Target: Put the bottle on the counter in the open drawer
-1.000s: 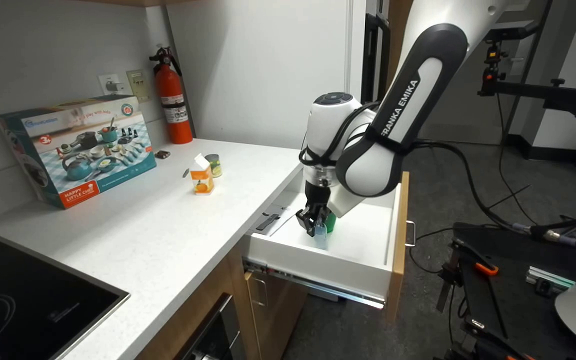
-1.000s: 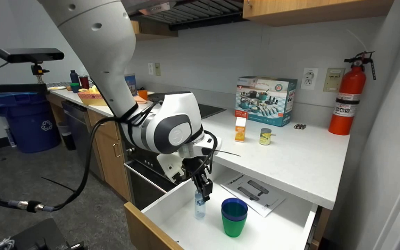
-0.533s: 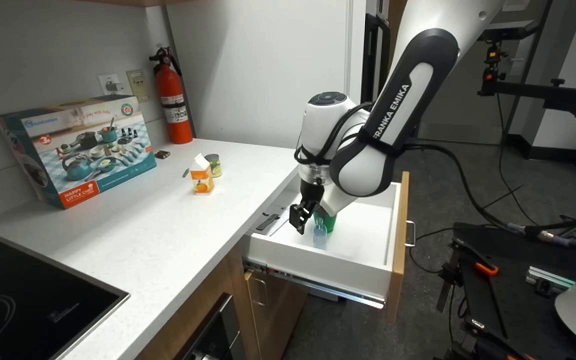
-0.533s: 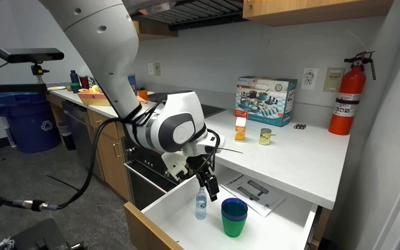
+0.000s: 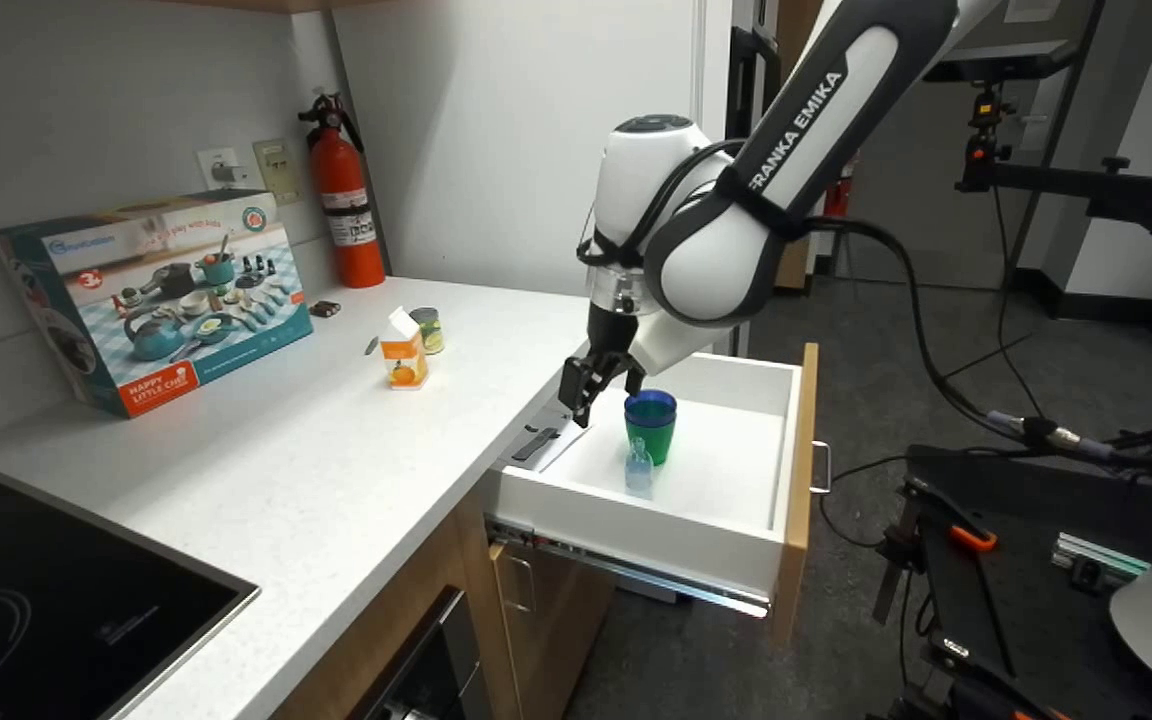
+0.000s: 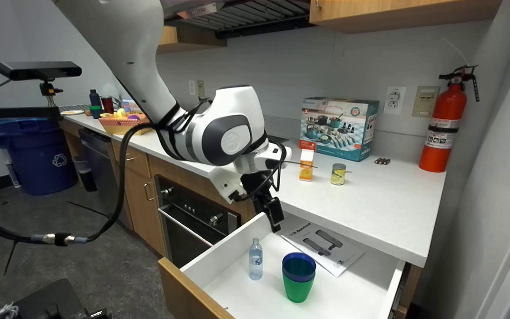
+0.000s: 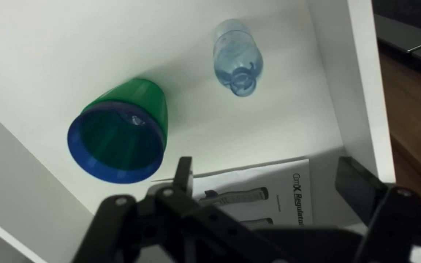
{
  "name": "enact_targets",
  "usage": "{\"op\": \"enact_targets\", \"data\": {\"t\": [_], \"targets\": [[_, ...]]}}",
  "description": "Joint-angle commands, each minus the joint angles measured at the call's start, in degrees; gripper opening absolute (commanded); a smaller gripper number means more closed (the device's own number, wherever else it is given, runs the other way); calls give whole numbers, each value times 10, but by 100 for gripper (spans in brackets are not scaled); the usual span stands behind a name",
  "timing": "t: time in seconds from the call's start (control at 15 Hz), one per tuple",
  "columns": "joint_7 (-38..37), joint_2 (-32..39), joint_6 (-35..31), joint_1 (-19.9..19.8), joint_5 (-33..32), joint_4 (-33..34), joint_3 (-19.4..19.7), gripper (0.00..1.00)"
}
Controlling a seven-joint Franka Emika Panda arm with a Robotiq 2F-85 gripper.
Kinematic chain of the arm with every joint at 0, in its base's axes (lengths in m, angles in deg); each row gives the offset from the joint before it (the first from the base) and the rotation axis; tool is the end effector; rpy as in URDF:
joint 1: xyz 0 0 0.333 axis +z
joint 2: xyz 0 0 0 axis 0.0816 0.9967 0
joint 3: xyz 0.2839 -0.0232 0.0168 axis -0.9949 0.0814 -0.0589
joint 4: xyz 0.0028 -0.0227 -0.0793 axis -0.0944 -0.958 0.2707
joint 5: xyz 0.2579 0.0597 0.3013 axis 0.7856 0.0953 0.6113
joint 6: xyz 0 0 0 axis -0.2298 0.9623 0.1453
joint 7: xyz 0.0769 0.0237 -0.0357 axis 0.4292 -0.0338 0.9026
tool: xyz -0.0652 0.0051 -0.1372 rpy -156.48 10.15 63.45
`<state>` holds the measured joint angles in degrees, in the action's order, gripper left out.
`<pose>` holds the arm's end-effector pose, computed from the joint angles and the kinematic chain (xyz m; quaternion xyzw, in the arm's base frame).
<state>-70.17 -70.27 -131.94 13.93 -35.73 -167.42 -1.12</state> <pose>0.5539 -0.0556 0.1692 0.9716 -0.2046 0.1128 0.0370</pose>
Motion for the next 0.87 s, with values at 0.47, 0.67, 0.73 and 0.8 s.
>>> {"op": "enact_targets", "data": {"t": [0.47, 0.67, 0.73, 0.8], "targets": [[185, -115, 193, -92, 17, 90, -73, 100], [165, -113, 188, -96, 5, 92, -77, 100], [169, -116, 195, -97, 6, 96, -78, 100], [170, -117, 198, -97, 6, 98, -79, 100]]}}
